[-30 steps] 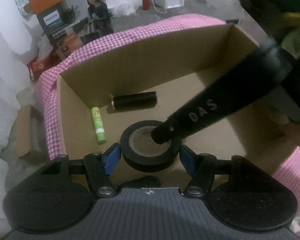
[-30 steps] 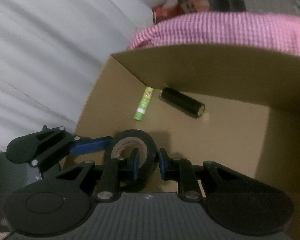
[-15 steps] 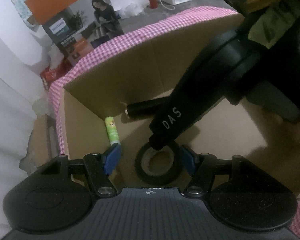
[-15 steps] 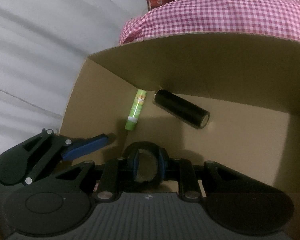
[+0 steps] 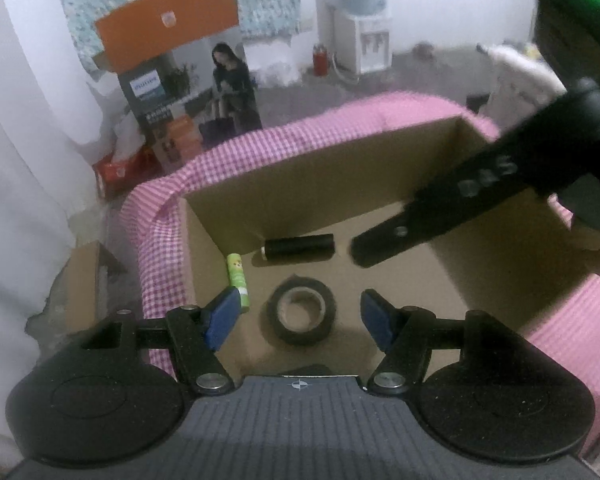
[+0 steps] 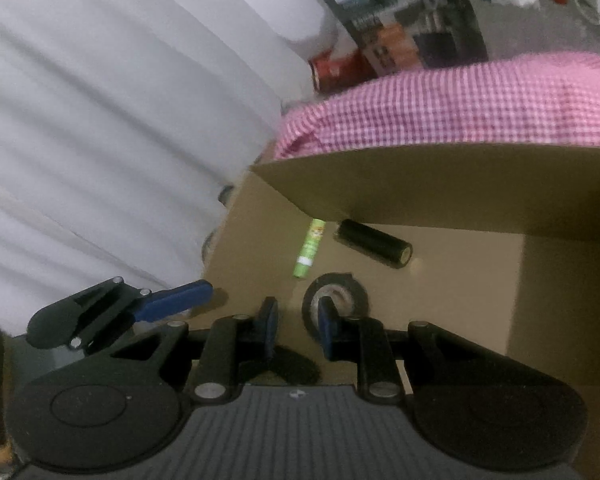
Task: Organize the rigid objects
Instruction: 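Move the right tool to the purple bowl and close on its rim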
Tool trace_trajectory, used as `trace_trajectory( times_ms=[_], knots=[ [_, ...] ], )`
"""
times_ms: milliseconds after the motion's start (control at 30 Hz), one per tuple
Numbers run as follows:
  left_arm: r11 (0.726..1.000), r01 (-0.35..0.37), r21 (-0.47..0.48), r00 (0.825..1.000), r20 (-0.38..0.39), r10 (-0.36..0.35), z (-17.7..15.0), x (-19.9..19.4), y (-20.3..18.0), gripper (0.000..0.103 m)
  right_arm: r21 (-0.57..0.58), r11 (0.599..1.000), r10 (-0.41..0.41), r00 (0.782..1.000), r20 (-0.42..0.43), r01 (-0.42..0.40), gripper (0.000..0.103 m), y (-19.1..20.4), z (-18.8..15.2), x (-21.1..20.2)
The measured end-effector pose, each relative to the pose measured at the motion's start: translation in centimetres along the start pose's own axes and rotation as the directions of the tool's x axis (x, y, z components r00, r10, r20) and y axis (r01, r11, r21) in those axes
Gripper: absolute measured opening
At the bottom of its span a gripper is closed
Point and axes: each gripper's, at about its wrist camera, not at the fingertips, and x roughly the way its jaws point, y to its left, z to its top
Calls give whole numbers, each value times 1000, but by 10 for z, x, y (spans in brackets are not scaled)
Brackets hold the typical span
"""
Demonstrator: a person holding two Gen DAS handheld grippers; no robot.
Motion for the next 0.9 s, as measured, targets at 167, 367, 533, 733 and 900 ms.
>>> trace_trajectory(
  times_ms=[167,367,533,733,900],
  knots=[
    [999,35,-42,997,65,-32,-27,-44,2,73,-20,1000,24,998,59,-23,35,16,-37,-38],
    [995,68,-70,993,98,-60,-77,-78,-7,83,-76,997,20,992,126,-10,53,35,-103,-68],
    [991,93,-97,994,69,-87,-123,-77,-18,92,-77,997,-9,994,105,17,57,41,-157,-66],
    [988,130,-77,991,11,-130,-168,-62,-40,98,-84,994,-61,998,34,63,63,42,-198,-36],
    [991,119,-57,992,-34,-121,-188,-42,-55,98,-137,980,-144,990,-6,142,65,46,-214,-5]
  ],
)
